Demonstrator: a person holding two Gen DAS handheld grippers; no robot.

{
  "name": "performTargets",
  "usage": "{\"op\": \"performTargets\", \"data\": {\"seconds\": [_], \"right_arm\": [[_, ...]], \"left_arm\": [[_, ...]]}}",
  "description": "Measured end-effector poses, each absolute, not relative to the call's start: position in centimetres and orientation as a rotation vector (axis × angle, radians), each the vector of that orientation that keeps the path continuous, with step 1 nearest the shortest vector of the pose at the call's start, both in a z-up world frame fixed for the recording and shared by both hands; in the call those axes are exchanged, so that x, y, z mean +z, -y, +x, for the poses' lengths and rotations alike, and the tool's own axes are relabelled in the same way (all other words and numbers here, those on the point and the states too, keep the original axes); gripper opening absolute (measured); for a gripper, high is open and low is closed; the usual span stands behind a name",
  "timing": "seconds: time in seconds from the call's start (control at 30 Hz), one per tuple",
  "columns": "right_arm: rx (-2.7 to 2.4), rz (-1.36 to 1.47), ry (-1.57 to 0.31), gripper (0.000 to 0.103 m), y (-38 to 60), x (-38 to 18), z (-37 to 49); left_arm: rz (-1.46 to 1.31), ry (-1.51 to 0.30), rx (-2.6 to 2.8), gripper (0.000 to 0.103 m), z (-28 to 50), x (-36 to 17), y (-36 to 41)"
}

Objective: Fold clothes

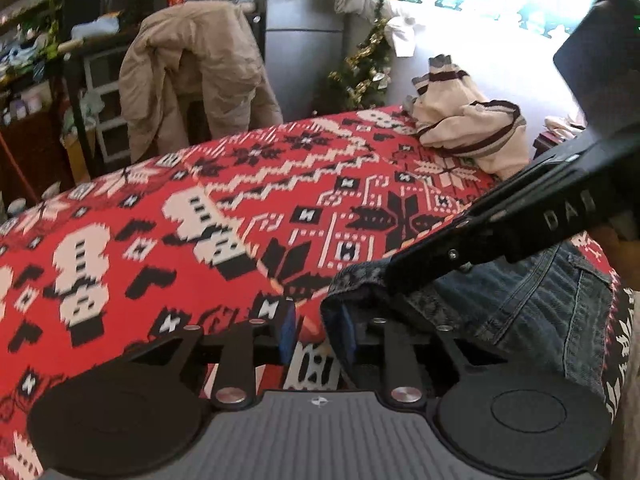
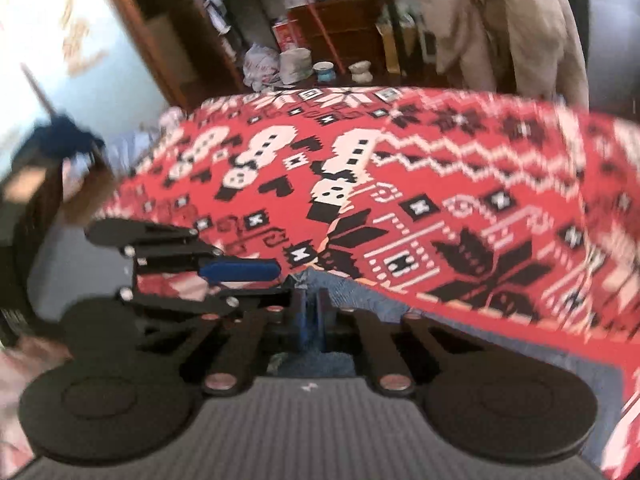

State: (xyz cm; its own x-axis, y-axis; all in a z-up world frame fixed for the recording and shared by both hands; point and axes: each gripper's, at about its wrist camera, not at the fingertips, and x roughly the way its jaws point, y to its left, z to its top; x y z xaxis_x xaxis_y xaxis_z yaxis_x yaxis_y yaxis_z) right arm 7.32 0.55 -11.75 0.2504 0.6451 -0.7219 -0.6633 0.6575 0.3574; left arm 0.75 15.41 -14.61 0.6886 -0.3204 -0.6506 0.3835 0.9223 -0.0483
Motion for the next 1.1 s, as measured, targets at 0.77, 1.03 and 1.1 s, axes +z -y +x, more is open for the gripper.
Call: {"op": "performTargets", "data": {"seconds": [0.77,1.03,1.1], "right_arm": [[0.876,0.222,-1.069,0.004,1.1,-13.6,9.2],[0.883,0.203,-1.061,0.004,0.7,-13.4,8.8],[0.885,0.175,-1.051,0.004,0.4,-13.5,8.5]], "left_arm": [[-0.199,-0.738,-0.360,0.008,0.3,-14.8,-17.0],[-0.221,-0.767,-0.297,0.018,2.2,-15.3,-16.9],[-0.361,-0.770,-0.256,0.017,2.2,-15.5,-18.7]]}}
